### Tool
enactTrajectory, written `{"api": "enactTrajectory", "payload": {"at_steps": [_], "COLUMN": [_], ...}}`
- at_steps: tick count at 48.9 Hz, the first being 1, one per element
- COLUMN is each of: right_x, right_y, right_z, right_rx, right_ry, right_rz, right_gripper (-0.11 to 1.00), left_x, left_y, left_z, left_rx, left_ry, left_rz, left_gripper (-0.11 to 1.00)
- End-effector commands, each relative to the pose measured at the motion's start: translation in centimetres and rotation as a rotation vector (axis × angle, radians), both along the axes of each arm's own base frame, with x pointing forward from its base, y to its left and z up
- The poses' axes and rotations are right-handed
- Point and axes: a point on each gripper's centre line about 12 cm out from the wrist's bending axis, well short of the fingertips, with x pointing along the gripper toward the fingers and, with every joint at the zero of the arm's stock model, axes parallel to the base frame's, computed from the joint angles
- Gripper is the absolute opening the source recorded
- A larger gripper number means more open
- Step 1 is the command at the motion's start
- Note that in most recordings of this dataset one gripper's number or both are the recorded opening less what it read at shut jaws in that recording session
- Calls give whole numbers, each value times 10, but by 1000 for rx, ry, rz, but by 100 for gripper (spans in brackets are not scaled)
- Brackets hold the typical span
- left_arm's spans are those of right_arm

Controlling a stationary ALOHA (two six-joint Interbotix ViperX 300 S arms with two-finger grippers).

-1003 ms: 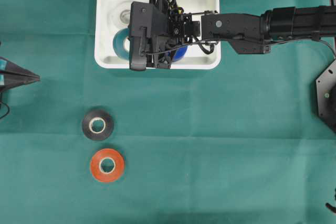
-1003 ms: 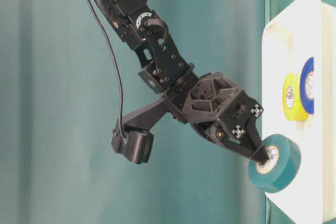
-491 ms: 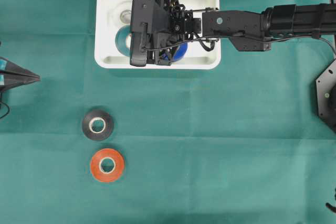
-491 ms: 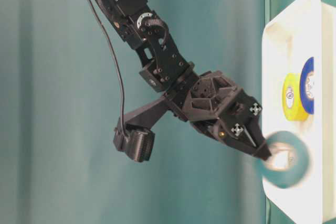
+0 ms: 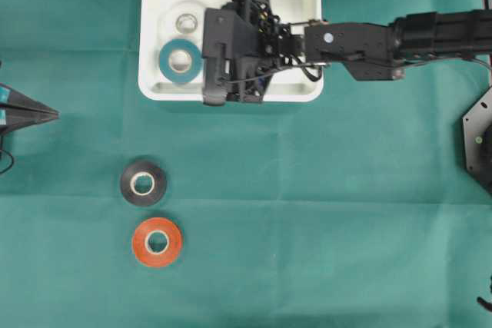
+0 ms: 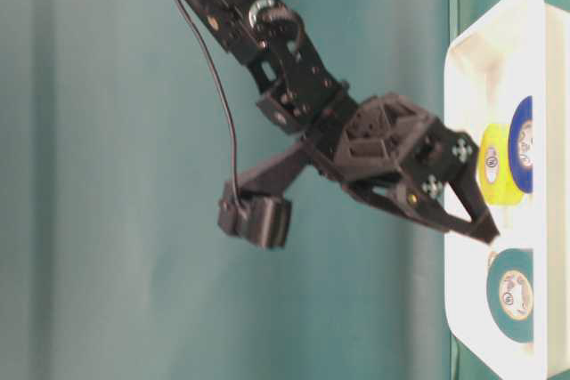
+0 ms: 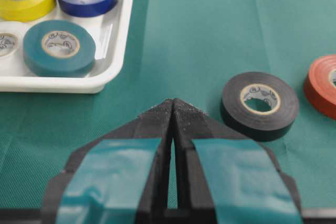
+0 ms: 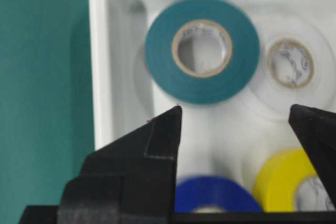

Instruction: Put the tape into the white case with the right arm.

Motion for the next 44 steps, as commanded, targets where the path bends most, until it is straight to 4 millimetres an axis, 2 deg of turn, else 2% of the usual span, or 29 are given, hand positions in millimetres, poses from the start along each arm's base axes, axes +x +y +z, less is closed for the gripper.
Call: {"api": "enactTrajectory", "payload": {"at_steps": [1, 10, 29, 44], "right_x": [-10, -44, -128, -176], "right_y": [4, 12, 32, 48], "right_z": [29, 30, 24, 22], "right_rx": [-15, -9, 9, 27], "right_ry": [-55, -35, -18, -95], "right_rz": [5, 7, 16, 42], "right_gripper": [51, 51, 50, 50], "left_x": [2, 2, 2, 2], "left_y": [0, 0, 0, 0], "left_z": [5, 5, 6, 6], "left_rx": [-1, -1, -1, -1], "left_ry": [-12, -12, -14, -15], "left_rz": [4, 4, 4, 4], "left_gripper": [0, 0, 0, 0]}}
